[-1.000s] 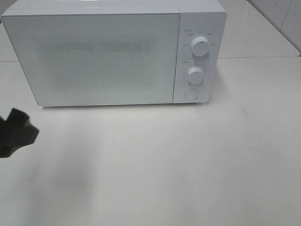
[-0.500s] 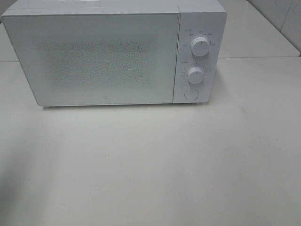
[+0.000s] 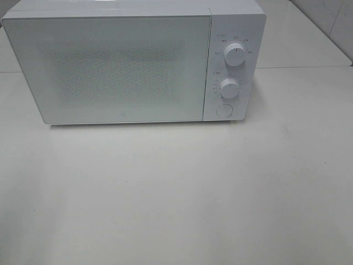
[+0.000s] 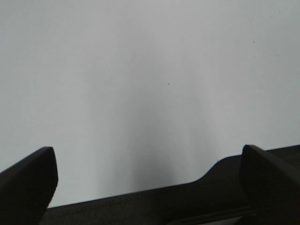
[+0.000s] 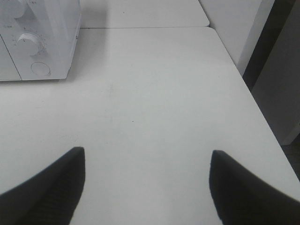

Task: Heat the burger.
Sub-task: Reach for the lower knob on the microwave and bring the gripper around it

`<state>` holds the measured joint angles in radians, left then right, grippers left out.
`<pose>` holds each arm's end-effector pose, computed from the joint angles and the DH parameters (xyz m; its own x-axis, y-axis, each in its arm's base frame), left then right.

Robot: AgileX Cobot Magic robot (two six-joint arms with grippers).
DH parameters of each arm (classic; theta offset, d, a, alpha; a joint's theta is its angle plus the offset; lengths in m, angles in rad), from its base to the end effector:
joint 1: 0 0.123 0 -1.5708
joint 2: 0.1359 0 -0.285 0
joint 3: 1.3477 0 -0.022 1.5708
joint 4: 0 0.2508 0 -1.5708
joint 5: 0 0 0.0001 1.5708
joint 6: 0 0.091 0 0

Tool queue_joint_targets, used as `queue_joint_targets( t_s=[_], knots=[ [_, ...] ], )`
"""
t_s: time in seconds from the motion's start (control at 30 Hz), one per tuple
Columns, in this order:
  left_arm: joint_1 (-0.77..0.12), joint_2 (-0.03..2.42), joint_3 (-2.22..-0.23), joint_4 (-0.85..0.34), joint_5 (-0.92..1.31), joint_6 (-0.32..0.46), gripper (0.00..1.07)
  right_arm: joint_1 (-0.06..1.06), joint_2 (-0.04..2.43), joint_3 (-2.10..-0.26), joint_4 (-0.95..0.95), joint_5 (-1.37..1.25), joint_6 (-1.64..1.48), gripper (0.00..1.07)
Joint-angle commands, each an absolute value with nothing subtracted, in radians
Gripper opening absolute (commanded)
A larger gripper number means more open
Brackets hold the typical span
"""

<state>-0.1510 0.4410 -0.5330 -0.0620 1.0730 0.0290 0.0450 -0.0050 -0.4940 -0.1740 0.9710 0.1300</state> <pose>0.0595 -0.0141 0.2740 -0.7702 0.1166 -0.6271 0.1835 0.9821 -0.0428 -0.0015 -0.0131 0.2840 -0.3655 0.0143 -0.9307 0.0996 0.9947 -0.0238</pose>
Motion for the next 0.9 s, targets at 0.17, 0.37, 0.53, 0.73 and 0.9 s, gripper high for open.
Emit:
queue_joint_targets(
  t_s=[0.17,0.37,0.53,0.73,0.9],
  knots=[
    [-0.145,0.212,-0.516,-0.056,1.070,0.033,0.98,0.043,-0.031,-0.494,-0.174,0.963,0.121,0.72],
    [-0.145,-0.021,-0.516,-0.077,1.070,0.033,0.98,0.043,-0.031,-0.494,-0.174,0.963,0.121,0.72],
    [-0.145,-0.010,-0.516,-0.089,1.070,0.033,0.98,0.044,-0.031,-0.494,-0.174,0.963,0.121,0.72],
    [-0.067,-0.028,-0.516,-0.087,1.070,0.033,0.98,0.045,-0.031,-0.494,-0.174,0.963,0.121,0.72],
    [-0.066,-0.028,-0.516,-0.086,1.070,0.033,0.98,0.045,-0.031,-0.494,-0.174,0.963,0.121,0.72]
  ],
)
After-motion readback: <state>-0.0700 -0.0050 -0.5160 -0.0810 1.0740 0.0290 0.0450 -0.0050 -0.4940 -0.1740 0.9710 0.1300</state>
